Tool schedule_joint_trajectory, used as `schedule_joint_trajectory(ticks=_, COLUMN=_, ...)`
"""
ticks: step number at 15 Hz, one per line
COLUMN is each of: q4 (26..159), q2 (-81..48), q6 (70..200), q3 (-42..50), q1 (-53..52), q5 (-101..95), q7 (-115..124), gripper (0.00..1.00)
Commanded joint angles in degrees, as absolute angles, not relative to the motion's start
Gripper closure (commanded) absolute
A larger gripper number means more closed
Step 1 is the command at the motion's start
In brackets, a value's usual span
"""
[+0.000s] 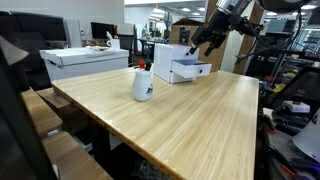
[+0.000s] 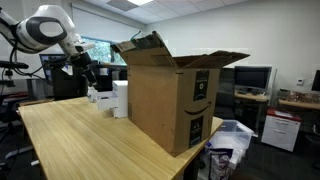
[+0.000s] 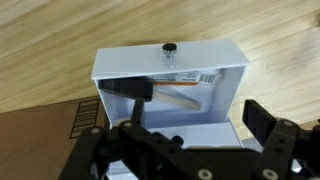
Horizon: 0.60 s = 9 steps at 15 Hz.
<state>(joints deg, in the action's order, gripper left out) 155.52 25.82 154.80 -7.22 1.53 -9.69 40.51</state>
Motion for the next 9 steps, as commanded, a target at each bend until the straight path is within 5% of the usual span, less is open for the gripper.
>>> schedule_joint_trajectory(ticks=1, q4=156.6, q2=27.9, q6=151.9, q3=-5.0, q1=-0.8, q5=-4.6, q7=29.4, gripper=0.00)
schedule_joint_trajectory(ticks=5, q4=156.0, q2=27.7, q6=144.5, q3=-6.4, q1=1.7, q5=-4.3, q7=27.4, gripper=0.00)
schedule_joint_trajectory(ticks=7, q4=155.8, q2=27.2, q6=142.8, q3=-6.7, q1=2.3, q5=-4.6, q7=28.3, gripper=0.26)
schedule_joint_trajectory(ticks=9, q4=155.7, q2=26.6, q6=142.5, q3=-6.0, q1=2.0, q5=-3.4, q7=27.9, gripper=0.38)
